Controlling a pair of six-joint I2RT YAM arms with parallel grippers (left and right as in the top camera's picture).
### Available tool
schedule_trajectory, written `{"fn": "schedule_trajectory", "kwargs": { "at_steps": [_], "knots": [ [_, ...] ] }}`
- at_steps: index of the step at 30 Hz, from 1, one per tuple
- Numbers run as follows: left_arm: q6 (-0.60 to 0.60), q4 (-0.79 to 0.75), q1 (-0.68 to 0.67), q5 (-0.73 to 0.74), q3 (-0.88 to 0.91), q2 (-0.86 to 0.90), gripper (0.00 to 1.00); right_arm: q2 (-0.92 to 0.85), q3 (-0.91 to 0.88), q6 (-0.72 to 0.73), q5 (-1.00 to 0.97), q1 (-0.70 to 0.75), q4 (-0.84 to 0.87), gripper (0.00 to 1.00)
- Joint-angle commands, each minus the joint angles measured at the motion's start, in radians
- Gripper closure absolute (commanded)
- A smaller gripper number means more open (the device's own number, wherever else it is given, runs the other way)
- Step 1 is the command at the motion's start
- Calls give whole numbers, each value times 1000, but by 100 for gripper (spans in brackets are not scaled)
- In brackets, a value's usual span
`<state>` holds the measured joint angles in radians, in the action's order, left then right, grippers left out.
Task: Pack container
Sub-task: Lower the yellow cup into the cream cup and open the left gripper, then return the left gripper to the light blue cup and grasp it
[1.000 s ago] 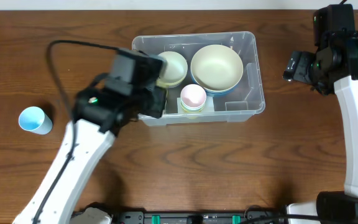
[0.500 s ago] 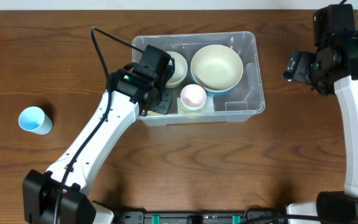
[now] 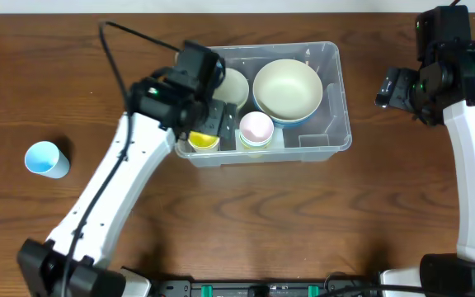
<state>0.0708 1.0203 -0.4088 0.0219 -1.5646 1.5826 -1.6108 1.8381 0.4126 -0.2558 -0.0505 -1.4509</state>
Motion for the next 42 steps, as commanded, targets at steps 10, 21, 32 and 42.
{"fn": "schedule_trajectory", "kwargs": {
  "at_steps": [10, 21, 32, 42],
  "knots": [
    [172, 45, 393, -165, -108, -129, 2, 2, 4, -2, -13, 5, -1, 1],
    [343, 84, 756, -164, -108, 47, 2, 2, 4, -2, -13, 5, -1, 1],
    [343, 97, 825, -164, -107, 280, 2, 2, 4, -2, -13, 5, -1, 1],
    [343, 100, 826, -165, -106, 431, 2, 2, 4, -2, -13, 5, -1, 1]
  ]
}}
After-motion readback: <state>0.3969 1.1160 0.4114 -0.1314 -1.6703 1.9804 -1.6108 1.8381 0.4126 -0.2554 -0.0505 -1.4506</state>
